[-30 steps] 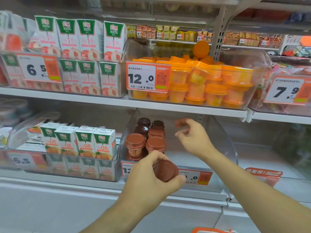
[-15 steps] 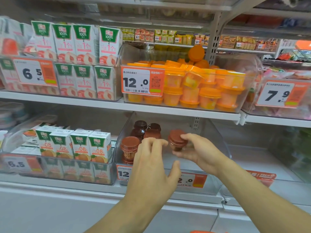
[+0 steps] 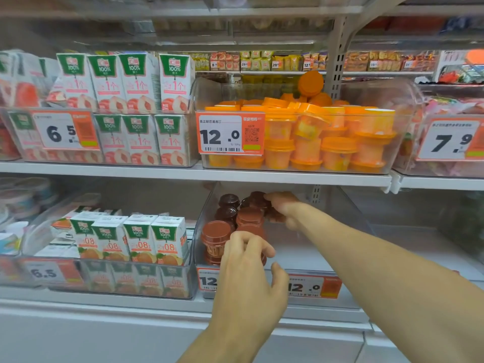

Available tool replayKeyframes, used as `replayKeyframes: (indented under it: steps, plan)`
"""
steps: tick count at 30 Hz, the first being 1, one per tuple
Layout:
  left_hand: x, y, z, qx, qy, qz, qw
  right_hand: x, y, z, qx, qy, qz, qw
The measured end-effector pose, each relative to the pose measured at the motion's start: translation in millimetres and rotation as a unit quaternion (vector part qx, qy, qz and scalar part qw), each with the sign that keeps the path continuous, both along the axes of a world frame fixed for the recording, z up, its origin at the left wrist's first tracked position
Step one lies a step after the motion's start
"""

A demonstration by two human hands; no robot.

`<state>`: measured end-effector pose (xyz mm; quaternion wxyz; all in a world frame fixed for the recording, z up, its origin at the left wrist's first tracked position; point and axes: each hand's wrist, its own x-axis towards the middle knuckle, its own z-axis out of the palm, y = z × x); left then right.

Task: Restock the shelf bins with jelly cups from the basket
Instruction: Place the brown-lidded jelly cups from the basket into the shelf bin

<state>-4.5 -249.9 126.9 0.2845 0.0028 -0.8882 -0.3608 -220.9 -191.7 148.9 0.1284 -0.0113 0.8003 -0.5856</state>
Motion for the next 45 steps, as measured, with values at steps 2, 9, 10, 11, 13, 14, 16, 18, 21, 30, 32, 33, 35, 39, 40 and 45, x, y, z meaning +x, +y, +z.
replayKeyframes:
  steps: [2, 9, 10, 11, 13, 14, 16, 18, 21, 30, 32, 33, 35, 39, 40, 45]
  plan:
    - [0.3, -0.9, -1.2, 0.005, -0.008, -0.001, 1.0, -0.8, -2.3, -1.8, 0.006, -0.004, 0.006, 1.0]
    - [1.0, -3.5, -3.3, 0.019, -0.016, -0.009, 1.0, -3.5, -8.6, 0.0, 0.006, -0.001, 0.016, 1.0]
    - [1.2, -3.5, -2.6, 0.019, -0.017, -0.009, 1.0, -3.6, -9.4, 0.3, 0.01, 0.001, 0.02, 1.0]
    - [1.3, -3.6, -2.2, 0.018, -0.017, -0.009, 1.0, -3.8, -10.3, 0.8, 0.014, 0.001, 0.025, 1.0]
    - [1.3, -4.0, -2.1, 0.017, -0.014, -0.009, 1.0, -3.0, -12.2, 2.4, 0.027, 0.001, 0.035, 0.999]
    - [1.4, -4.2, -2.0, 0.017, -0.014, -0.009, 1.0, -2.1, -12.6, 3.4, 0.037, 0.002, 0.039, 0.999]
    - [1.3, -4.6, -1.9, 0.016, -0.019, -0.007, 1.0, -0.7, -12.8, 4.3, 0.044, 0.011, 0.037, 0.998]
    - [0.8, -4.9, -2.2, 0.013, -0.019, -0.004, 1.0, 2.4, -10.9, 3.7, 0.046, 0.02, 0.023, 0.998]
    - [-0.2, -6.5, -2.2, 0.011, -0.013, 0.0, 1.0, 2.0, -6.9, -2.8, 0.038, 0.038, -0.006, 0.999]
    - [6.4, 27.7, -1.7, 0.033, -0.037, -0.107, 0.993, 110.7, 106.9, 24.5, 0.036, 0.283, -0.03, 0.958]
    - [12.0, 56.7, -16.5, 0.014, -0.122, -0.165, 0.979, 163.1, 161.1, 14.6, -0.03, 0.301, -0.047, 0.952]
    - [15.0, 72.8, -28.3, 0.008, -0.167, -0.193, 0.967, 183.2, 187.2, -0.4, -0.057, 0.302, -0.083, 0.948]
    - [20.8, 105.1, -58.0, -0.006, -0.255, -0.241, 0.936, 212.4, 234.3, -50.6, -0.054, 0.268, -0.177, 0.946]
    - [30.0, 171.3, -127.4, -0.078, -0.423, -0.3, 0.851, 231.7, 311.2, -182.6, 0.132, 0.116, -0.241, 0.954]
    - [31.7, 187.9, -143.6, -0.087, -0.447, -0.301, 0.838, 237.2, 329.5, -208.1, 0.177, 0.079, -0.236, 0.952]
    - [25.0, 266.2, -210.1, -0.081, -0.452, -0.26, 0.849, 258.4, 402.6, -282.5, 0.294, -0.056, -0.271, 0.915]
